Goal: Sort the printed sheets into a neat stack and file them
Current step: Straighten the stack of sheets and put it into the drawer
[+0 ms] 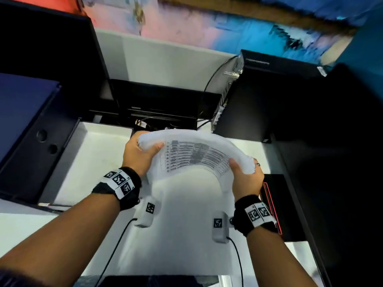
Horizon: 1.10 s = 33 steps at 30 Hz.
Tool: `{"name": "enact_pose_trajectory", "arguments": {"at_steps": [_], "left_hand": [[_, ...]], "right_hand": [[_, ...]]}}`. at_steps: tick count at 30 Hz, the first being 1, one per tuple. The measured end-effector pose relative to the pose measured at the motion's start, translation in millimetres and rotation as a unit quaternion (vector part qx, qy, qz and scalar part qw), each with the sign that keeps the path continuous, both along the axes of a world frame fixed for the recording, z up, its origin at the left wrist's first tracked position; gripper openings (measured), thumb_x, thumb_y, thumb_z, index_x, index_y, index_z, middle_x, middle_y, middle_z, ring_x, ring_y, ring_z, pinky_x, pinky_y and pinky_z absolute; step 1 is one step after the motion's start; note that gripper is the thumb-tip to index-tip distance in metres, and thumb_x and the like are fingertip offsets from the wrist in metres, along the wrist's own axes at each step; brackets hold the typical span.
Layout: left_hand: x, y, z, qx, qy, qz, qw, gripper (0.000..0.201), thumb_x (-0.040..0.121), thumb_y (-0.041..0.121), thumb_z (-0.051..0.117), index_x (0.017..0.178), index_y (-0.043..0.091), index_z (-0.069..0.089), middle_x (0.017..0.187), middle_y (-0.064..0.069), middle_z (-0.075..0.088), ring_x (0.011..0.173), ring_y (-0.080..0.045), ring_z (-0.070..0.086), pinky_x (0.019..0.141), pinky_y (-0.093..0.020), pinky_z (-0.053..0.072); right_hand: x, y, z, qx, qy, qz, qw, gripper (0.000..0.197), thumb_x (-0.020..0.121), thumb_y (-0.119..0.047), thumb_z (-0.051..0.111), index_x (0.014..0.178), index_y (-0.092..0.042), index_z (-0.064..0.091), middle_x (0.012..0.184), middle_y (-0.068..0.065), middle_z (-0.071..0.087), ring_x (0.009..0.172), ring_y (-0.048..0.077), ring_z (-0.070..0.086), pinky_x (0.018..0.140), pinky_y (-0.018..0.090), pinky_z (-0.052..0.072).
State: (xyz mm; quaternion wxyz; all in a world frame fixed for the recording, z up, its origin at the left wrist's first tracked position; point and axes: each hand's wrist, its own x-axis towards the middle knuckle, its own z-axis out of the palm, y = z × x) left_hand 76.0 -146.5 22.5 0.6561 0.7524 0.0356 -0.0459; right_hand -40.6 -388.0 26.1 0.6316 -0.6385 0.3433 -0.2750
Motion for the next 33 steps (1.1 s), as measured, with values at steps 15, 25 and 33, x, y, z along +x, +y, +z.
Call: {"name": "enact_pose_trajectory", "arguments": {"at_steps": [15,25,33], "left_hand": [[8,-10,17,-0.038,-0.063,0.021,0.997,0.007,0.092,0.015,0.062,0.089,0.013,0.068,0.091,0.012,0.067,0.089,-0.003,0.06,0.088,-0.025,0.046],[17,-7,21,0.019,-0.061,0.028,0.998,0.01,0.095,0.024,0.06,0.1,0.023,0.069,0.104,0.006,0.069,0.094,-0.007,0.062,0.085,-0.029,0.052],[21,-6,44,0.412,-0.21,-0.139,0.876,0.015,0.085,0.036,0.072,0.098,0.029,0.069,0.093,0.008,0.069,0.088,-0.019,0.065,0.068,-0.031,0.051]], "right_hand": [[9,-9,18,-0.112,0.02,-0.011,0.993,0.008,0.09,-0.018,0.067,0.083,-0.021,0.07,0.089,-0.01,0.07,0.079,0.0,0.063,0.076,0.018,0.05],[10,-10,19,-0.237,0.059,0.065,0.968,0.034,0.081,-0.027,0.079,0.114,-0.021,0.07,0.107,-0.013,0.063,0.098,-0.007,0.057,0.088,0.002,0.042],[9,-16,26,-0.452,0.237,0.136,0.849,0.025,0.089,-0.033,0.068,0.112,-0.022,0.07,0.098,-0.002,0.071,0.093,0.023,0.066,0.08,0.029,0.051]]}}
